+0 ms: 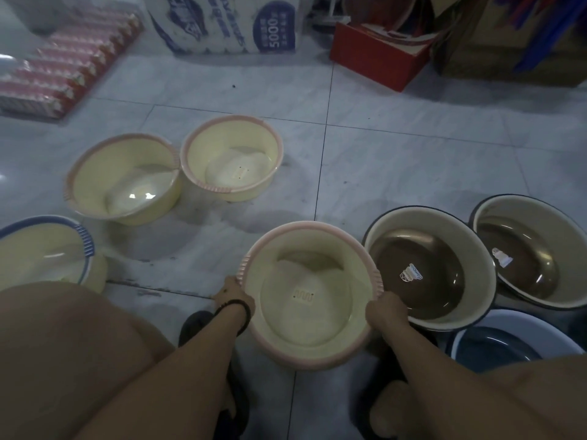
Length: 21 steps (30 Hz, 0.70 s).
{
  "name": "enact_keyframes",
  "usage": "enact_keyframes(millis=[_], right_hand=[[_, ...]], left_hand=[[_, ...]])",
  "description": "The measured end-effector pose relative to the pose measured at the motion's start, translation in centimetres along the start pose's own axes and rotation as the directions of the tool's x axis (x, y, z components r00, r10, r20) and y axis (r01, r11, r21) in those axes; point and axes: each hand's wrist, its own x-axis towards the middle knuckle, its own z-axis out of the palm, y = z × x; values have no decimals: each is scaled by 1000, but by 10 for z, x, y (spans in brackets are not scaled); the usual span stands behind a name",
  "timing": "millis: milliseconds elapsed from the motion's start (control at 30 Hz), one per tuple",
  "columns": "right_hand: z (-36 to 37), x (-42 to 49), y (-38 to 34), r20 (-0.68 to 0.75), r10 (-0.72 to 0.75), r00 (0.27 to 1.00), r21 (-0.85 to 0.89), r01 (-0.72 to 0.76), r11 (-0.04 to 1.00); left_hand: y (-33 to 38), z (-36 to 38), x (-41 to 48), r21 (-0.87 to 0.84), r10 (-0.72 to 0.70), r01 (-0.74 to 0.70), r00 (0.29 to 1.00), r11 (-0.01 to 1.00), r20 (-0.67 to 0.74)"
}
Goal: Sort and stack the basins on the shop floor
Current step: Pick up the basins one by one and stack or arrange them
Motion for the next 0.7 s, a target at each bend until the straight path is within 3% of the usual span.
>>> enact_keyframes(millis=[133, 200, 300, 400, 467, 533, 633, 700], right_hand=[[-3, -28, -14, 51, -51, 997, 25, 50, 998], [-5, -43, -23, 19, -113, 993, 5, 113, 994], [-5, -66, -47, 18, -268, 963, 33, 267, 963], [-2, -91, -79, 113, -429, 896, 223, 398, 890], [2, -101, -102, 195, -474, 859, 314, 403, 860], [6, -107, -132, 290, -468, 835, 394, 341, 853], [16, -98, -186, 318, -457, 831, 459, 286, 841], [26, -79, -225, 308, -440, 844, 471, 267, 841]], left_hand=[[6, -10, -22, 133, 14, -22, 998, 991, 64], [9, -23, -37, 276, 128, -142, 989, 951, 67], [30, -55, -61, 444, 296, -369, 928, 817, 226], [62, -107, -90, 515, 234, -451, 871, 729, 433], [79, -145, -101, 564, 176, -479, 844, 672, 507], [93, -181, -104, 603, 237, -516, 844, 609, 482], [102, -222, -90, 637, 440, -550, 830, 540, 343], [102, -243, -69, 606, 490, -538, 831, 586, 264]])
